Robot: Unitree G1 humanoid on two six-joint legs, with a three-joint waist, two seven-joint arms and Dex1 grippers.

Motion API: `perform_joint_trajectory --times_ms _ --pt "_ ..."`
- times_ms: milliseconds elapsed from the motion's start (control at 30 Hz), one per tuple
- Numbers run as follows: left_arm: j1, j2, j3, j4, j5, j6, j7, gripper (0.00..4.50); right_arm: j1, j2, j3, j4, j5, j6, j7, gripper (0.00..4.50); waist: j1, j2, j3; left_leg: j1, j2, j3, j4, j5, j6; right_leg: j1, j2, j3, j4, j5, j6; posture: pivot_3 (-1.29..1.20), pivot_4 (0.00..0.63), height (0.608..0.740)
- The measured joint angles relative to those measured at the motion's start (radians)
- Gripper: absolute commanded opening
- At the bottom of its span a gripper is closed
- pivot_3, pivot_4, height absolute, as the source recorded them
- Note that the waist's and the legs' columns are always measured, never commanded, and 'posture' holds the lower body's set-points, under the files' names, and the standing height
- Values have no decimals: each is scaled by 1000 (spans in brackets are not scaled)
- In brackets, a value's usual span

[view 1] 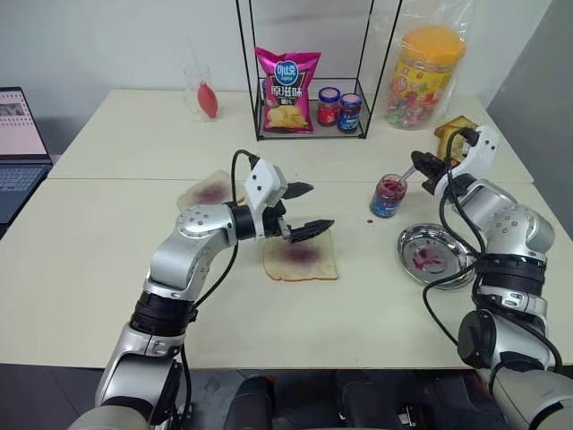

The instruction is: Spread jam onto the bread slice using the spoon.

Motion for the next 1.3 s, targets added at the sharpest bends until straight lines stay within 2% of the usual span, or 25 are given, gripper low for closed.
perform_joint_trajectory --times_ms 167,1300 --pt "-4 -1 -1 13 1 -1 0 4500 -19 13 -51 -4 48 18 -47 23 -1 0 0 0 0 0 0 0 0 0 0 0 1 0 0 0 150 740" --pt "-35 -1 -1 36 15 -8 -25 4500 -21 33 -188 2 221 43 -214 23 -2 0 0 2 0 0 1 0 0 -1 0 -1 9 -1 -1 0 150 740"
